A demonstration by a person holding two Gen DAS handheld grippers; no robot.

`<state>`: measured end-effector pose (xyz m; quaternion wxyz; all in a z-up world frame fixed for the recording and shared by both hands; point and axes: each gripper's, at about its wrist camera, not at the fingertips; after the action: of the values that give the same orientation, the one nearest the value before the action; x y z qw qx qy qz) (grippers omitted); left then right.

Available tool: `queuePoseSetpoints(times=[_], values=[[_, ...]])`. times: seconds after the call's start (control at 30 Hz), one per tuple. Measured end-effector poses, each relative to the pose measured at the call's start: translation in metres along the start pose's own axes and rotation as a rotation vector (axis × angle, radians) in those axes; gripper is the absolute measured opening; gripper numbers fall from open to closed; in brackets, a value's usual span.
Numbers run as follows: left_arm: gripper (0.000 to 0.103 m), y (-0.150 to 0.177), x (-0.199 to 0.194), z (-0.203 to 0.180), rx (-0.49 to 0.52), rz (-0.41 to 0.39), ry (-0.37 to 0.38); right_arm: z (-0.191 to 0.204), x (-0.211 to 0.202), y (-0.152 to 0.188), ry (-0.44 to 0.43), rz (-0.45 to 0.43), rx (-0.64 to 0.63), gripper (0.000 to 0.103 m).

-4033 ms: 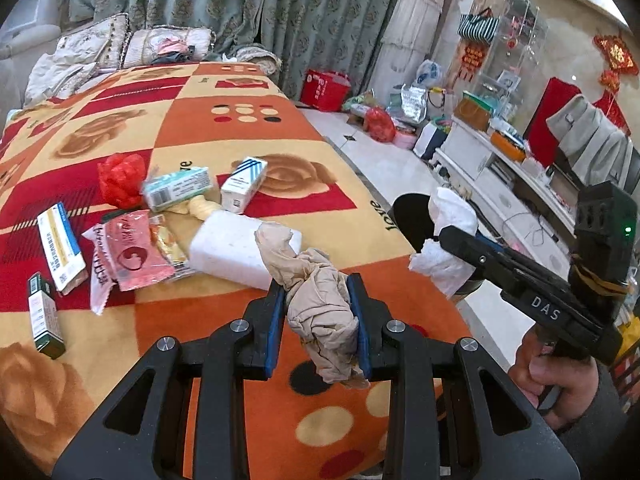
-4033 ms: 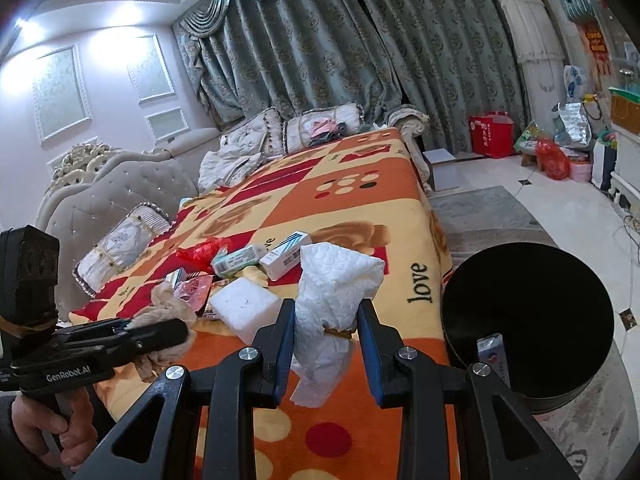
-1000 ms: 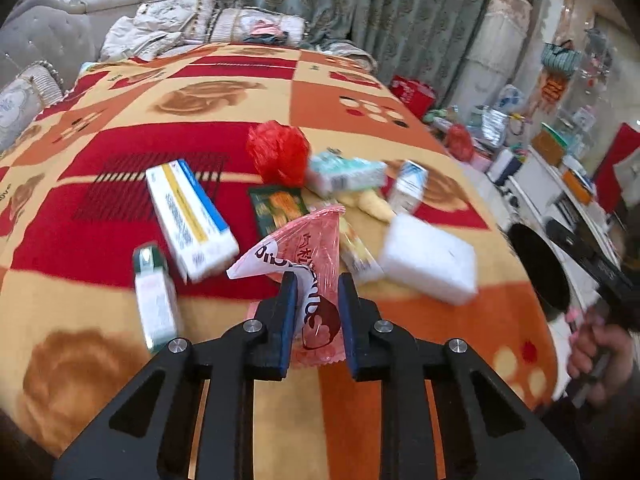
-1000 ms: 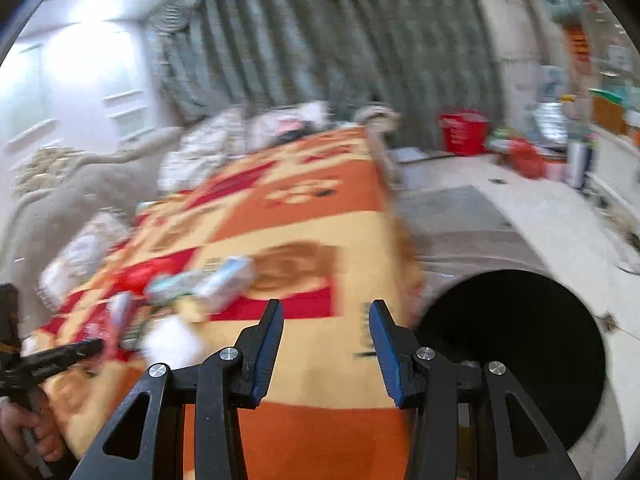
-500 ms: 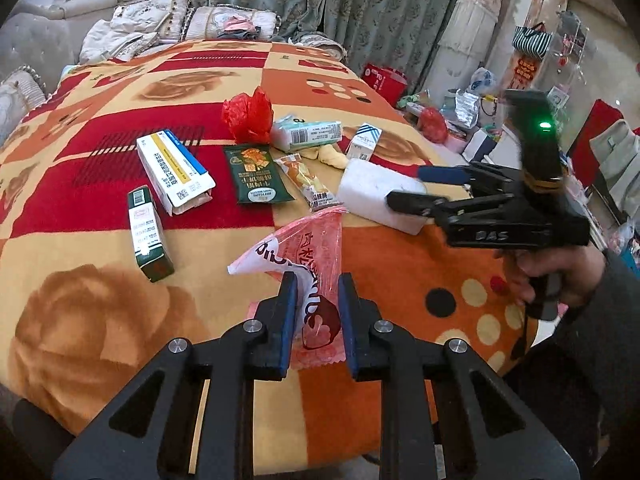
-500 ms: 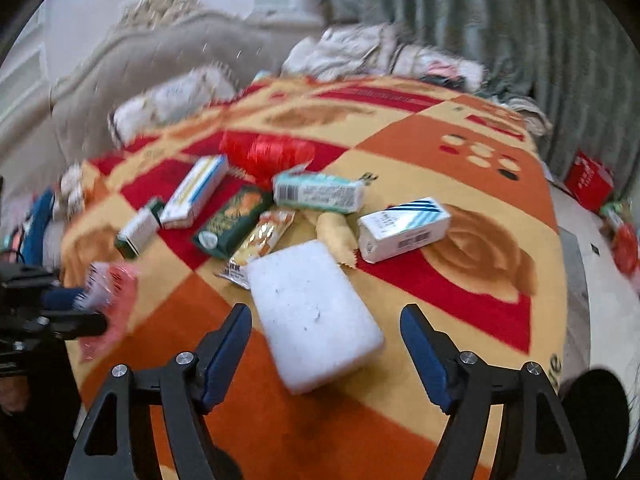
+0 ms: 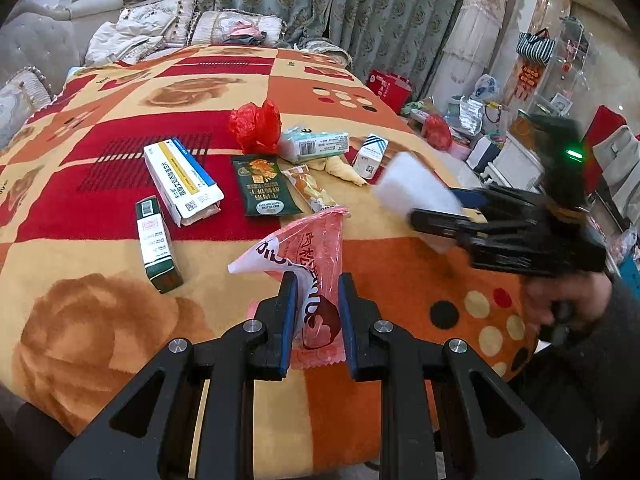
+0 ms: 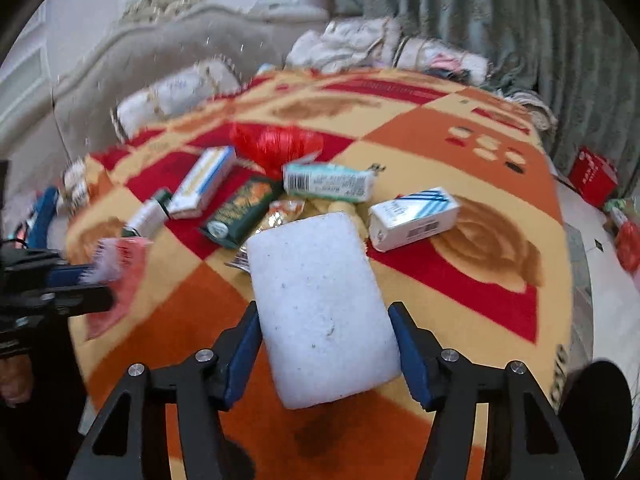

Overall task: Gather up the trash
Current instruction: 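Carry the plastic bag and foam block with both tools over the bin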

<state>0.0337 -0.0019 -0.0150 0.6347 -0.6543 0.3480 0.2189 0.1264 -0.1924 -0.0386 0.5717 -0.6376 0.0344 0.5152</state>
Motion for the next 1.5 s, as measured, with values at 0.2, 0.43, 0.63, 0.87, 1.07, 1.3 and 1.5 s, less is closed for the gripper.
queuePoseSetpoints(times=[0.2, 0.43, 0.63, 0.87, 1.07, 1.3, 1.5], values=[[0.018, -0.002, -0.004, -0.002, -0.017, -0.011, -0.016, 0.013, -0.039, 0.027, -0.004, -0.122, 0.081, 0.061], [0.018, -0.004, -0.007, -0.012, -0.010, -0.011, -0.037, 0.019, -0.042, 0.032, -0.012, -0.127, 0.056, 0.061], [0.018, -0.003, -0.008, -0.018, 0.007, -0.014, -0.050, 0.014, -0.045, 0.032, -0.021, -0.152, 0.076, 0.061], [0.018, -0.003, -0.008, -0.021, 0.018, -0.015, -0.053, 0.012, -0.047, 0.032, -0.009, -0.164, 0.079, 0.061], [0.018, -0.003, -0.006, -0.024, 0.029, -0.016, -0.053, 0.005, -0.052, 0.033, 0.018, -0.182, 0.102, 0.061], [0.018, -0.003, -0.004, -0.026, 0.034, -0.016, -0.053, 0.004, -0.053, 0.034, 0.020, -0.185, 0.102, 0.061], [0.018, -0.003, -0.003, -0.026, 0.035, -0.015, -0.053, 0.004, -0.054, 0.034, 0.025, -0.187, 0.103, 0.061]])
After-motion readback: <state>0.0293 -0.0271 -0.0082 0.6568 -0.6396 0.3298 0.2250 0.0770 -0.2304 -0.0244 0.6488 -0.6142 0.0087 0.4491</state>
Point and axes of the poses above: each gripper's, at about its wrist camera, not at the fingertips, and x roughly the way its jaws point, z to its left, y to its underside, and after that the axes turned 10 degrees about -y, right-handed
